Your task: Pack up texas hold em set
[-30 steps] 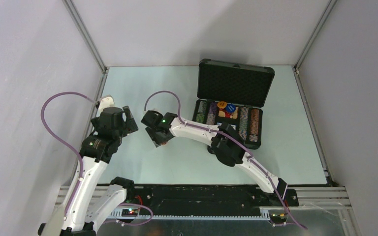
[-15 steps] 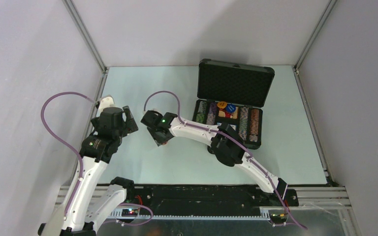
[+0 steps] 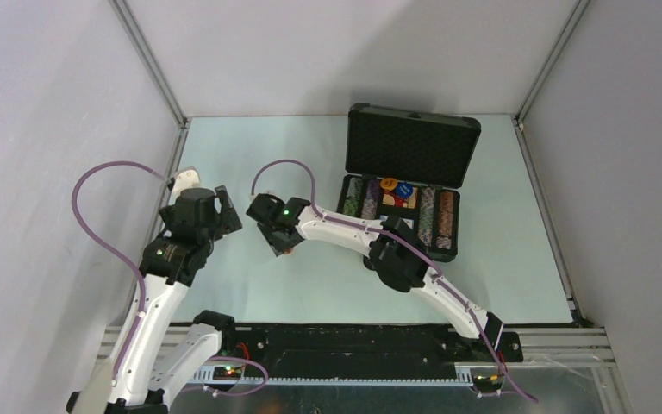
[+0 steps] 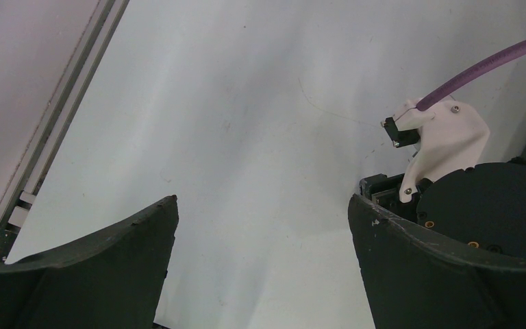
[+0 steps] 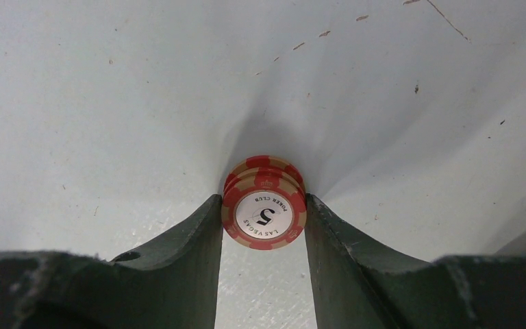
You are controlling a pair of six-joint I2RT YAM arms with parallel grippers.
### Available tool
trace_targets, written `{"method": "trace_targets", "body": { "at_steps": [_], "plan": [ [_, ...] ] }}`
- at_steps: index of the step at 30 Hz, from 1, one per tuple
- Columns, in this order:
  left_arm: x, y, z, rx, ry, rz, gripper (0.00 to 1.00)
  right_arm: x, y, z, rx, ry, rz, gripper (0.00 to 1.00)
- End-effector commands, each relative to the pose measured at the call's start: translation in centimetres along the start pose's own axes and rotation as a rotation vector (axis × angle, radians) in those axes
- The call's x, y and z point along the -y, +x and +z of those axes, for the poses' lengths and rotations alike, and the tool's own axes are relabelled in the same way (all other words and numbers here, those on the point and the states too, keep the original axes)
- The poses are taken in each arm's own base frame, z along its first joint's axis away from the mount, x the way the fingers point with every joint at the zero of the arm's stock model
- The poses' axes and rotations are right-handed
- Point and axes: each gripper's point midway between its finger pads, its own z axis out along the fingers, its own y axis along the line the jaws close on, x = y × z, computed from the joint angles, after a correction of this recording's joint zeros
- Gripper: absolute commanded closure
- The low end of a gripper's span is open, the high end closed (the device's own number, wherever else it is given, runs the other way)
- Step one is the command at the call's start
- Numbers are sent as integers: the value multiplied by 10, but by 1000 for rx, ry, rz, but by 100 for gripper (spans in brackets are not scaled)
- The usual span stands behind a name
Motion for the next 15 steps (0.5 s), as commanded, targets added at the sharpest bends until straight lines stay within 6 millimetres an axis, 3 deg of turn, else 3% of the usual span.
{"method": "trace_targets", "body": {
  "at_steps": [1, 8, 15],
  "plan": [
    [0, -4, 1, 15, 4, 0, 2, 4, 30, 23, -86, 10, -7, 100],
    [0, -4, 1, 17, 1, 1, 2, 5, -2, -3, 8, -14, 17, 100],
    [-1, -4, 2, 15, -1, 0, 2, 3, -18, -17, 50, -32, 28, 100]
  ]
}}
